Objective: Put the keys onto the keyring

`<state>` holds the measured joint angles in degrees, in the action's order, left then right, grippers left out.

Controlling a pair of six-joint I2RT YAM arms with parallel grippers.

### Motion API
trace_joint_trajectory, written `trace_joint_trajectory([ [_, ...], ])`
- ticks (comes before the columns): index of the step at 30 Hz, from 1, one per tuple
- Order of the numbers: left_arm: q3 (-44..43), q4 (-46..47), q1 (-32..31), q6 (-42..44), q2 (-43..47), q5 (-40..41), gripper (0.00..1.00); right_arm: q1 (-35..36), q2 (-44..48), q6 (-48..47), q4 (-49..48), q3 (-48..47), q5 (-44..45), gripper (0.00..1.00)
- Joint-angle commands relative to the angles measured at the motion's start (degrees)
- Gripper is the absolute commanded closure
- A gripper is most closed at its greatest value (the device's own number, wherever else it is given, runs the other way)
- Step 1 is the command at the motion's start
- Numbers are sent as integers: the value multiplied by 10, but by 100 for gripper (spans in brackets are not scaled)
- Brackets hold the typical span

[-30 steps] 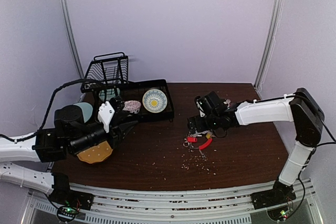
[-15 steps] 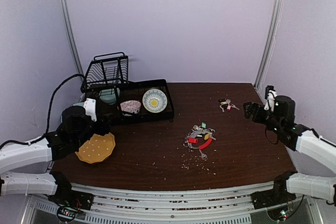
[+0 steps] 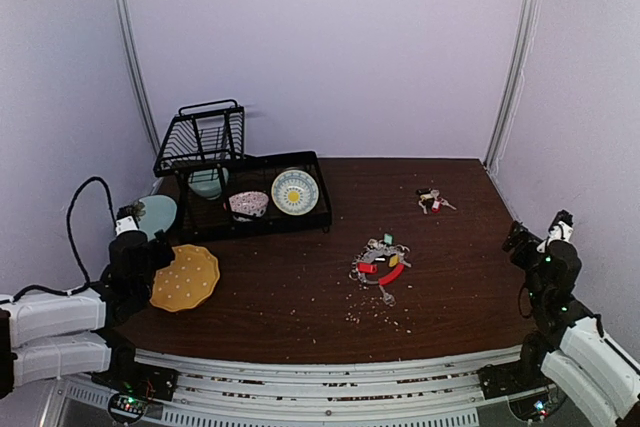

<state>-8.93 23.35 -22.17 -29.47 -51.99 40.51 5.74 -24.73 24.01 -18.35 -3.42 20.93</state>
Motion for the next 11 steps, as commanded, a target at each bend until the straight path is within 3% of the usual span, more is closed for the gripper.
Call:
trace_joint_trajectory([
  [1,-16,86,2,31,17,46,18,-2,36,17,-37,4,66,0],
  [4,-57,52,2,83,26,84,15,-1,52,19,-36,9,79,0],
  [11,-27,100,4,100,26,93,13,-2,52,7,-31,13,75,0],
])
